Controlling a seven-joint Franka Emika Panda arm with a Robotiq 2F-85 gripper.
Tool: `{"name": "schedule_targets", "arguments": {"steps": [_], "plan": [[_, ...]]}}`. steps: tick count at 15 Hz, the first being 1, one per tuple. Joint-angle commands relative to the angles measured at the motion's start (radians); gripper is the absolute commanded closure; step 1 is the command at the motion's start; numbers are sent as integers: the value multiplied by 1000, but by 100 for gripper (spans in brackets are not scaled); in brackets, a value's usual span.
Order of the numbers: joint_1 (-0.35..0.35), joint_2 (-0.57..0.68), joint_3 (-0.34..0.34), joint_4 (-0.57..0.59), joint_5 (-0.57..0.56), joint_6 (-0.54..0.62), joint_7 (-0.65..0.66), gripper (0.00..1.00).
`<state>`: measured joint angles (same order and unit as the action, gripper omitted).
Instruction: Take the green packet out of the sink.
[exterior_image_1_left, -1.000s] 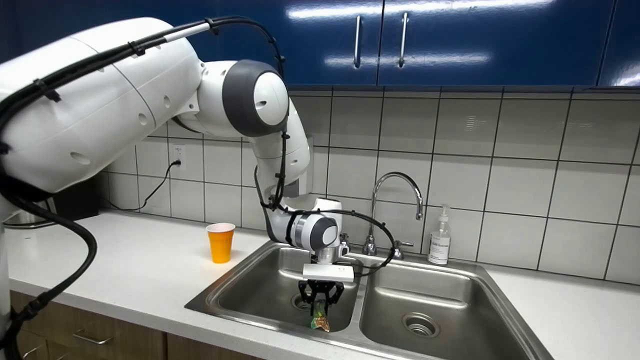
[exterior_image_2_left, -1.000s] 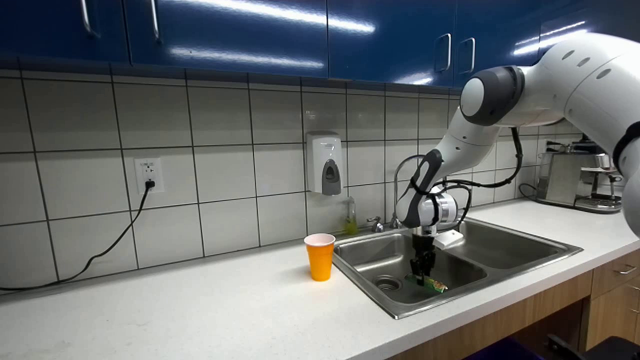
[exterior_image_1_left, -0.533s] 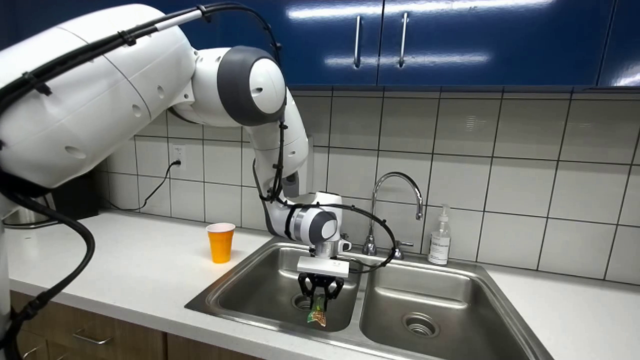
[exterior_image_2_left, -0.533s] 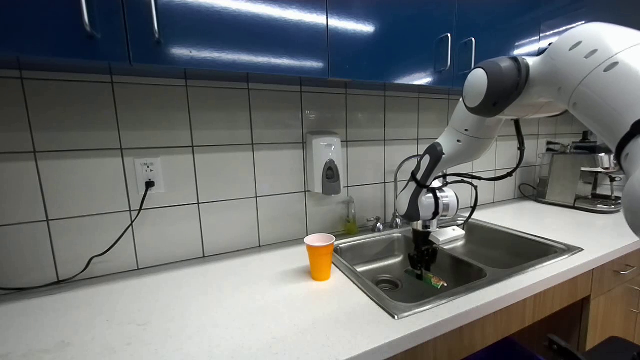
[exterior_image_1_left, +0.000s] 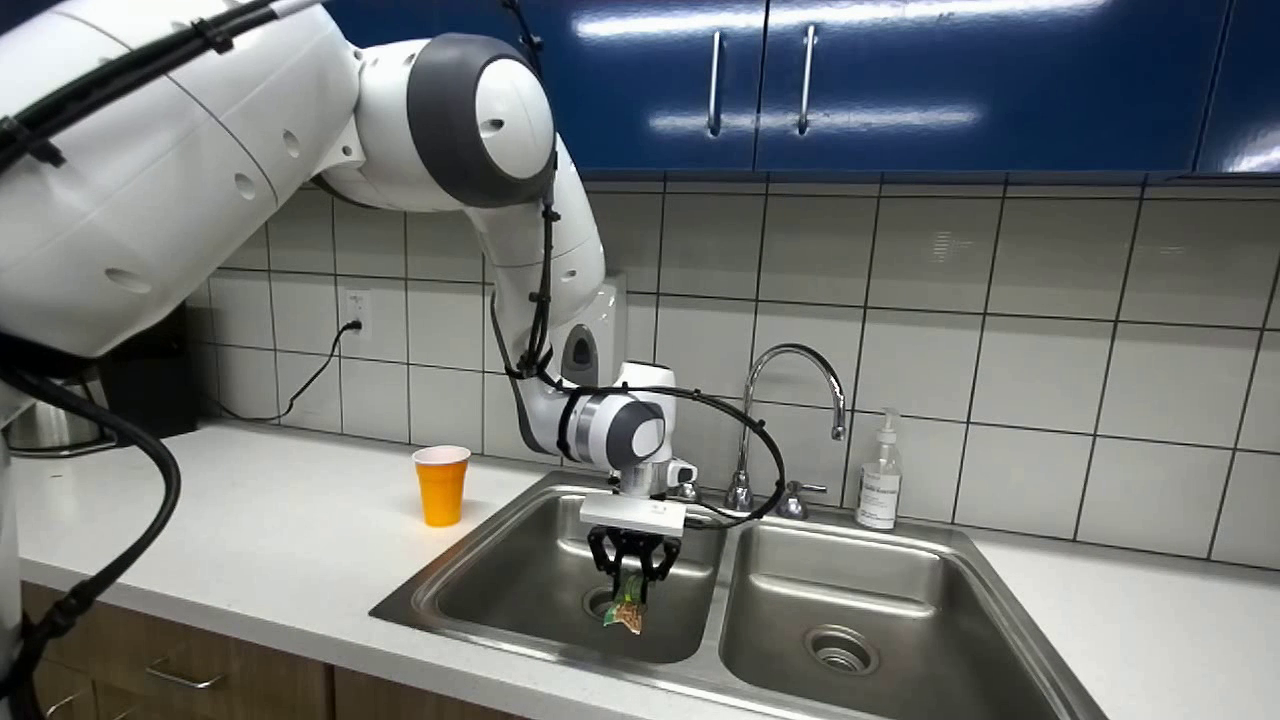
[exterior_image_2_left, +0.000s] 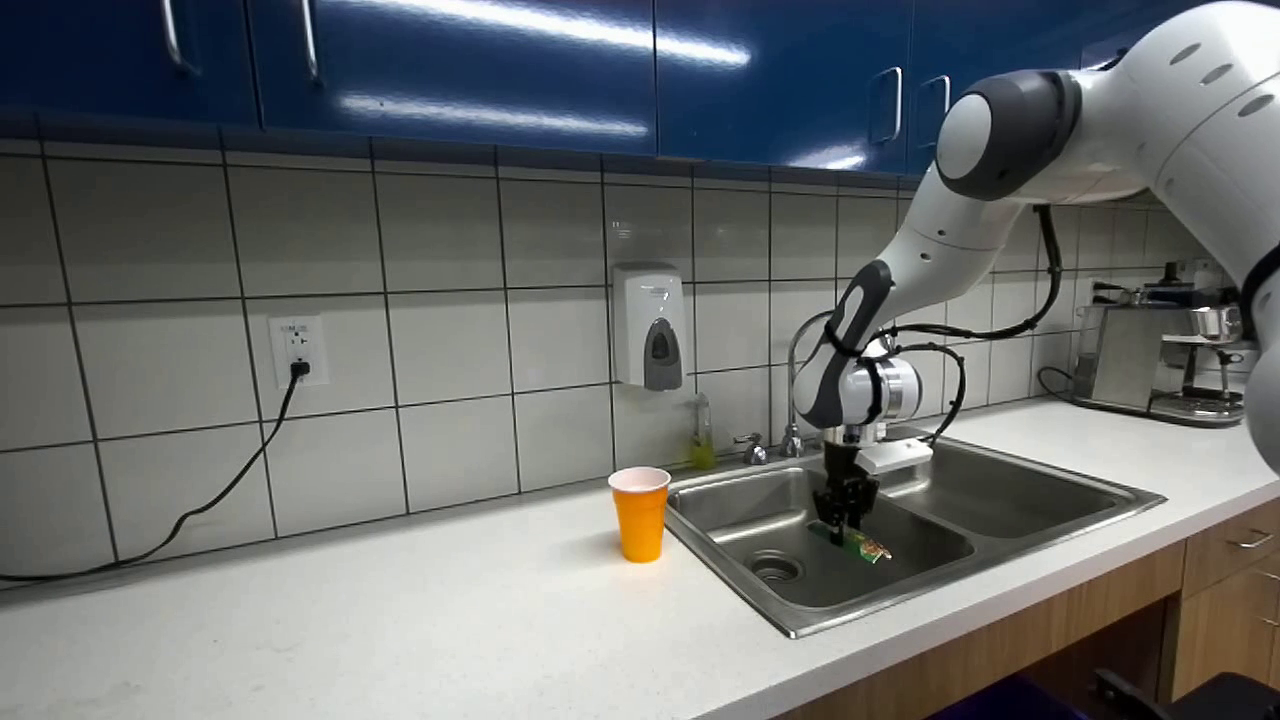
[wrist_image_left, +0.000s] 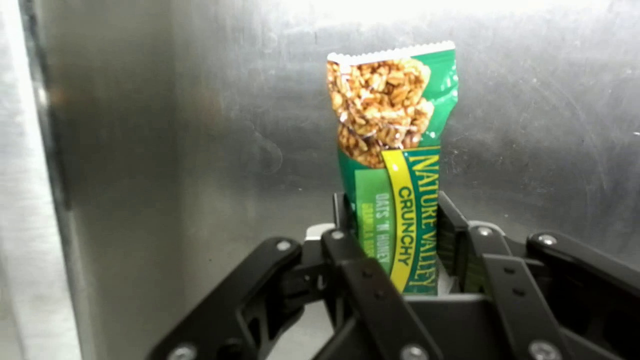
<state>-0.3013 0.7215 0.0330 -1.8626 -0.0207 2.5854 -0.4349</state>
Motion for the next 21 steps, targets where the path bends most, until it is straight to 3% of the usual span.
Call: {"name": "schedule_targets", "arguments": {"steps": [1, 12, 21], "plan": [[15, -99, 0, -97, 13, 28, 36, 84], [56, -268, -10, -261, 2, 73, 54, 84], [128, -381, -3, -389, -15, 91, 48, 84]]}}
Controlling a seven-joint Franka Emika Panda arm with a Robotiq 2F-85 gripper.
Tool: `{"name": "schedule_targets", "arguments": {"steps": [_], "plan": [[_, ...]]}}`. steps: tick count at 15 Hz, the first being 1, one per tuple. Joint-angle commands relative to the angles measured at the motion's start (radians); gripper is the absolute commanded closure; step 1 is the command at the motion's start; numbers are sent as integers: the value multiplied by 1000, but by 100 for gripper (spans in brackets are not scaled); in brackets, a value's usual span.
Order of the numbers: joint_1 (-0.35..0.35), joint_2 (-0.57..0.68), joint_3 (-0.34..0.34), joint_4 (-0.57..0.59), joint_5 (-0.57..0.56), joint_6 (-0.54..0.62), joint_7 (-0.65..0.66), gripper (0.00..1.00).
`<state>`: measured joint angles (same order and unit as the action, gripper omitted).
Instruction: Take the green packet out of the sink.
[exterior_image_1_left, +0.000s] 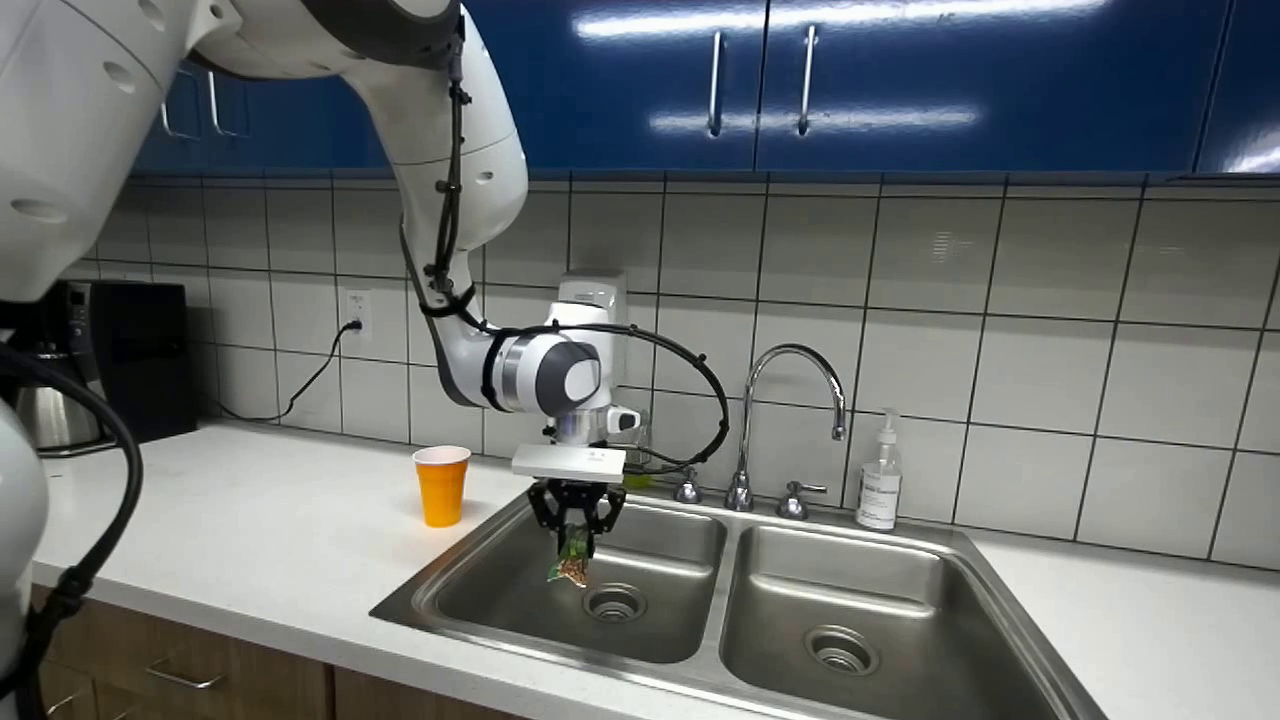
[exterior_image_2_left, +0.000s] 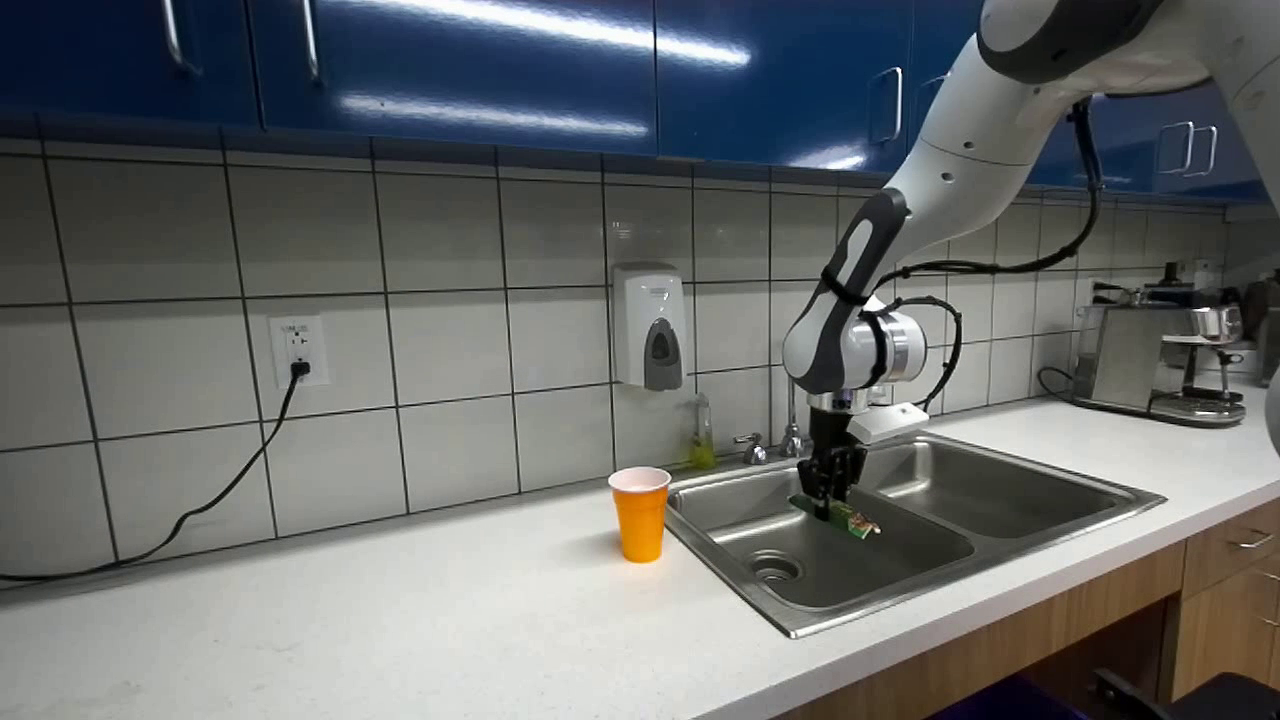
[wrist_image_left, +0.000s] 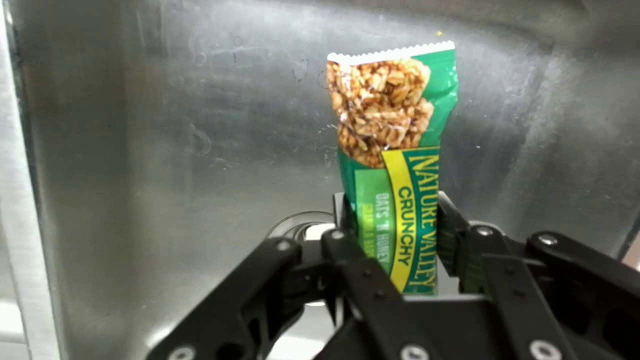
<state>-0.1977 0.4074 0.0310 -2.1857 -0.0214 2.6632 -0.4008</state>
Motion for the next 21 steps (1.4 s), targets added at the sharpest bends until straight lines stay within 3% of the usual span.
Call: {"name": "schedule_targets", "arguments": {"steps": [1, 12, 21], "plan": [[37, -78, -1, -79, -21, 14, 15, 84], [140, -185, 7, -195, -69, 5, 16, 84], [221, -210, 61, -253, -72, 1, 15, 84]]}}
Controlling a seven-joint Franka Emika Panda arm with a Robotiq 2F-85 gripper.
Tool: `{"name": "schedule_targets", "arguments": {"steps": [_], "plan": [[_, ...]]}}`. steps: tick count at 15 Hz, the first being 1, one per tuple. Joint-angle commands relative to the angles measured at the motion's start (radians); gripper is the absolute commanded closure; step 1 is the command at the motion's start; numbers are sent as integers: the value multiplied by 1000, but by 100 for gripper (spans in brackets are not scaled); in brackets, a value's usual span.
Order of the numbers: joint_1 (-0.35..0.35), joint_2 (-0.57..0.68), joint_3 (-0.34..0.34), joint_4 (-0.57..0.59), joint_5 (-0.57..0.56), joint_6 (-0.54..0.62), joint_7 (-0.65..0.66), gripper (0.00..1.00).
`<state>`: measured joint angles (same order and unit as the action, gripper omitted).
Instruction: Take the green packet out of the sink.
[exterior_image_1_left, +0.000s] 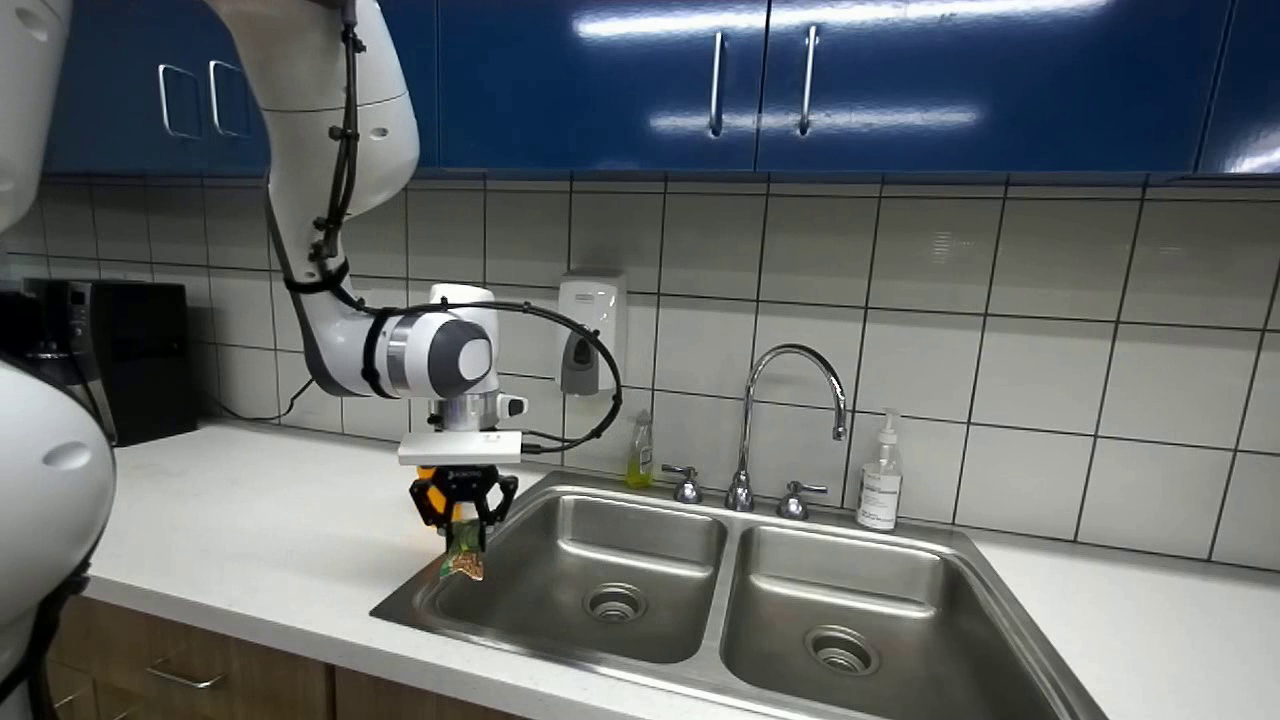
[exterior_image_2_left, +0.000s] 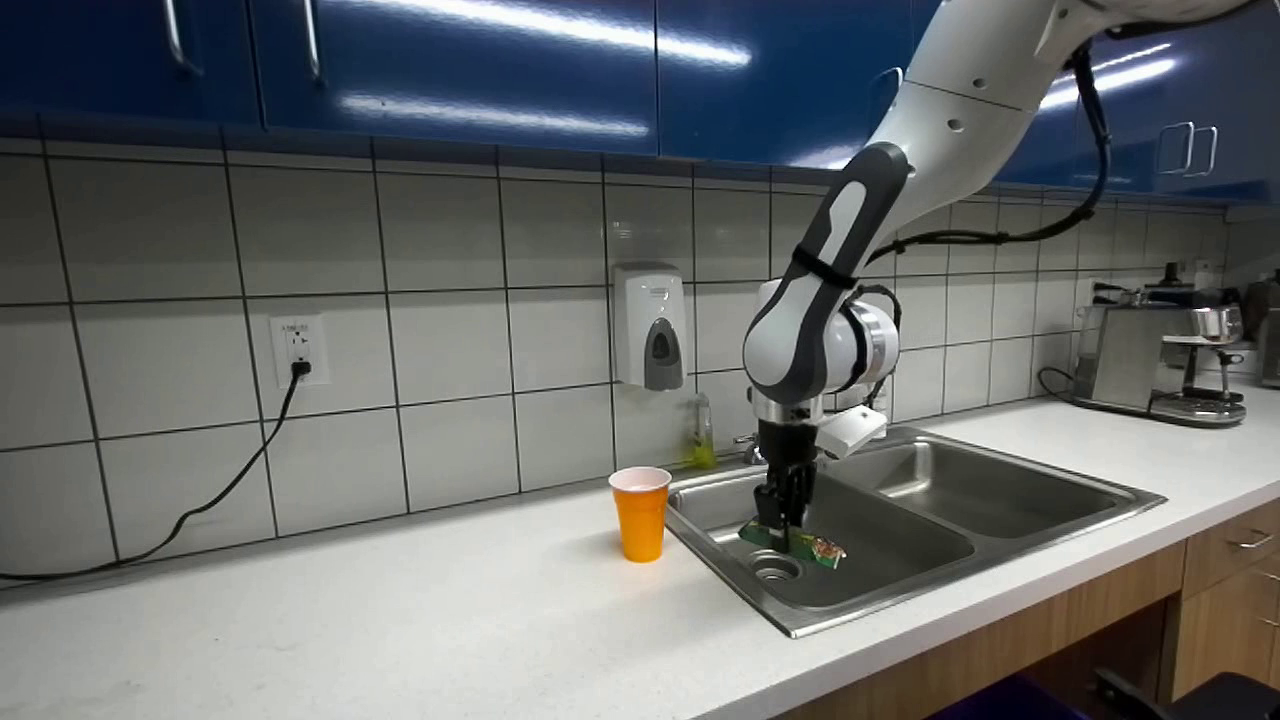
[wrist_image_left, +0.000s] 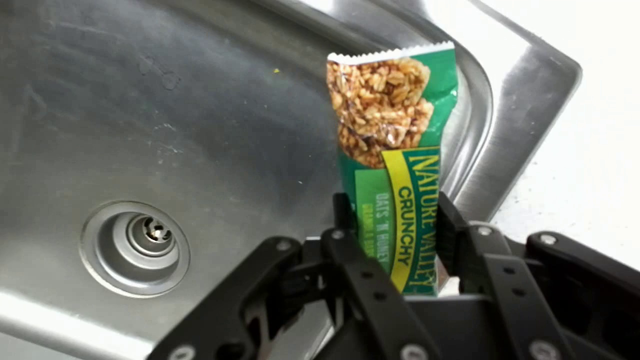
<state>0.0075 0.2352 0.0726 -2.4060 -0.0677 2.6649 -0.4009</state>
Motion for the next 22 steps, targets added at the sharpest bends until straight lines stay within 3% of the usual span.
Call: {"name": "schedule_targets", "arguments": {"steps": [1, 22], "plan": [[25, -35, 24, -33, -27, -1, 18, 84], [133, 49, 194, 13, 16, 0, -1, 84]]}}
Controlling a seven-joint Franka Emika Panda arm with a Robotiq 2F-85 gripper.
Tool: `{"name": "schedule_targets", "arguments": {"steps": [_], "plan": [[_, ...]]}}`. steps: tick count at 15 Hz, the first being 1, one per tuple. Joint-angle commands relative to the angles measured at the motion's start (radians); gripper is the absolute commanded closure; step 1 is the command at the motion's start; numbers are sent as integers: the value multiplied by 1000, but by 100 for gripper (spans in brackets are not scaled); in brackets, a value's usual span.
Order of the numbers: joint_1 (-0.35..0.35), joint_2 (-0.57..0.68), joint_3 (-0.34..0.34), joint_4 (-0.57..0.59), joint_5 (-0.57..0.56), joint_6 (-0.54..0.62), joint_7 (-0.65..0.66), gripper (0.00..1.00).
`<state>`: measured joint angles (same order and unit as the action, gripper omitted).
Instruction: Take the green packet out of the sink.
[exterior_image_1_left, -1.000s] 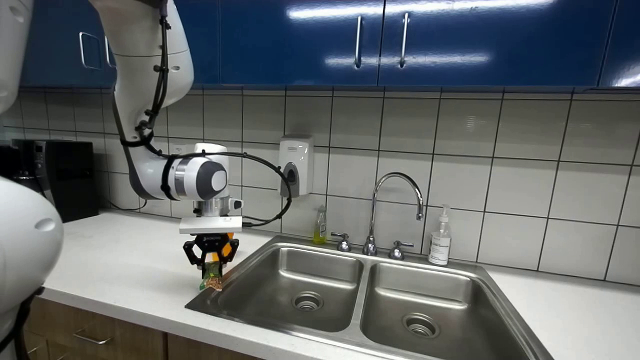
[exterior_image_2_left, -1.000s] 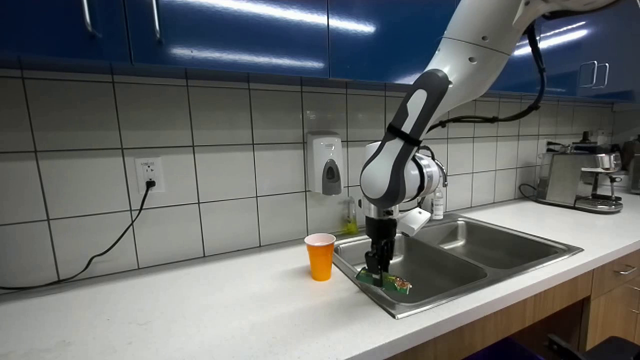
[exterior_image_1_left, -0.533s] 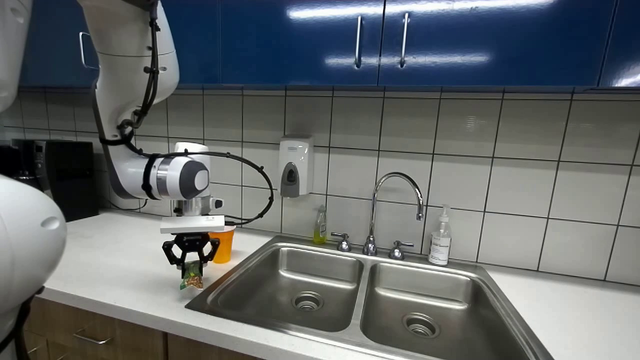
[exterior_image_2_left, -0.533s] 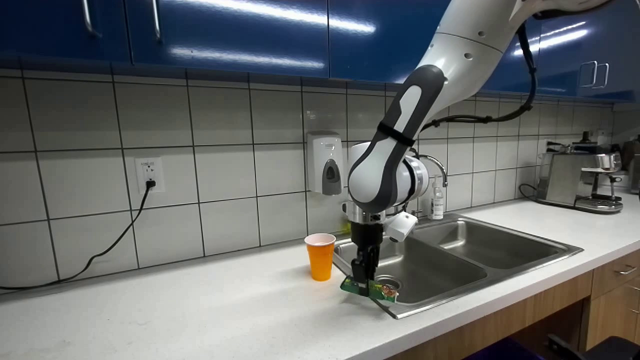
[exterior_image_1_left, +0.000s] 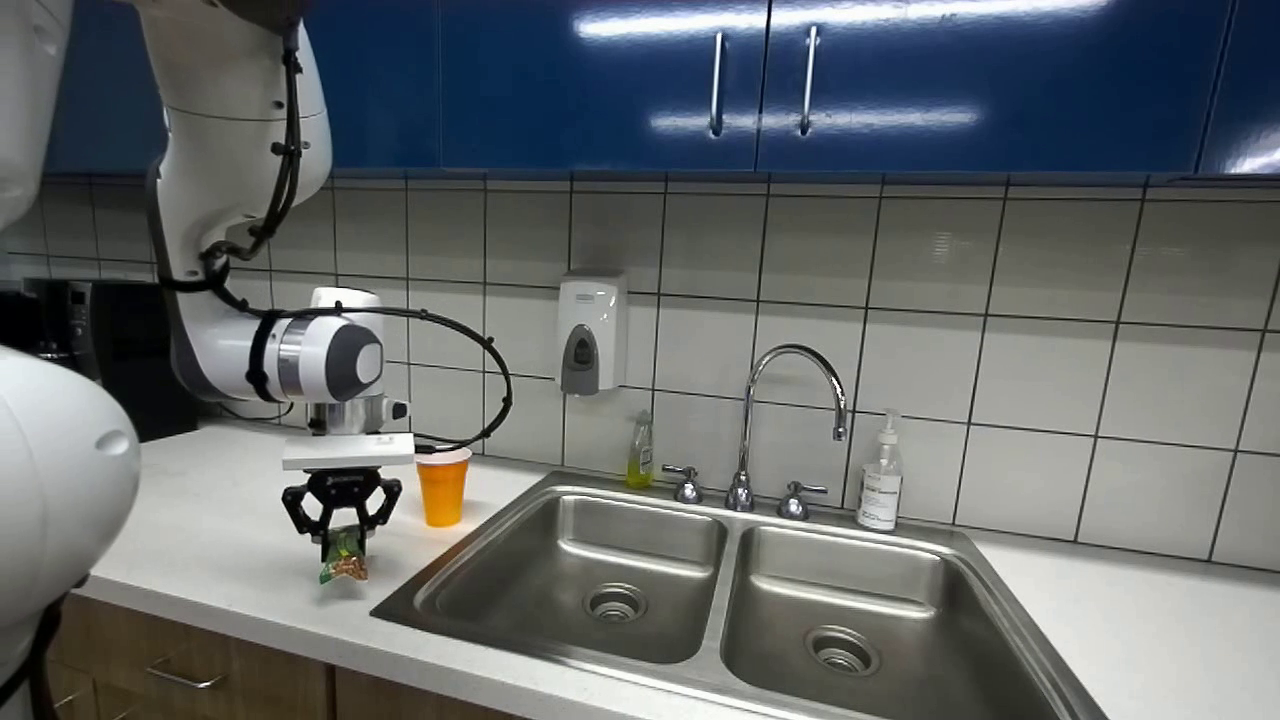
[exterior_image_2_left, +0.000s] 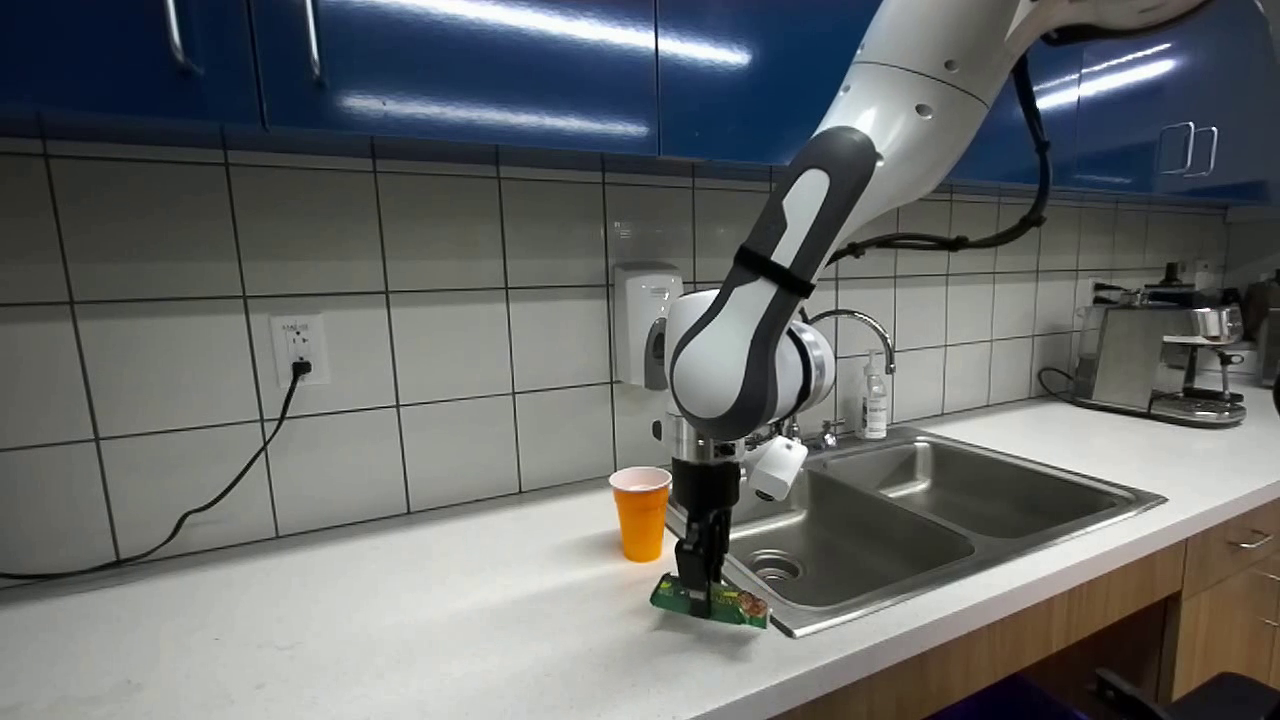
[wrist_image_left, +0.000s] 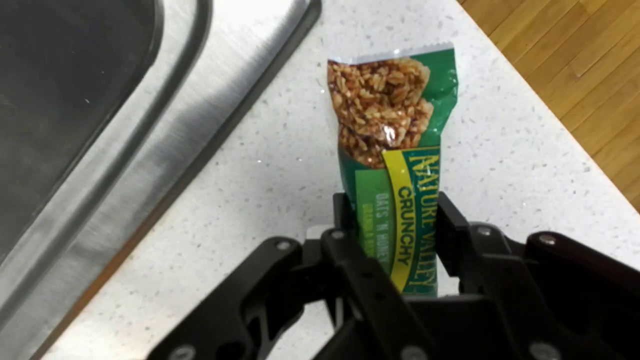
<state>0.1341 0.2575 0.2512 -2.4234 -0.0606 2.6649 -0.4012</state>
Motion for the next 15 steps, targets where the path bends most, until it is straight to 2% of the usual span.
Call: {"name": "schedule_targets", "arguments": {"steps": [1, 11, 12, 13, 15], "plan": [[9, 39, 20, 39, 9, 0, 0, 84], [9, 182, 16, 169, -11, -9, 2, 84], [29, 187, 21, 175, -12, -13, 30, 84], [29, 190, 21, 181, -12, -14, 30, 34], [29, 194, 26, 185, -5, -18, 29, 26]]}}
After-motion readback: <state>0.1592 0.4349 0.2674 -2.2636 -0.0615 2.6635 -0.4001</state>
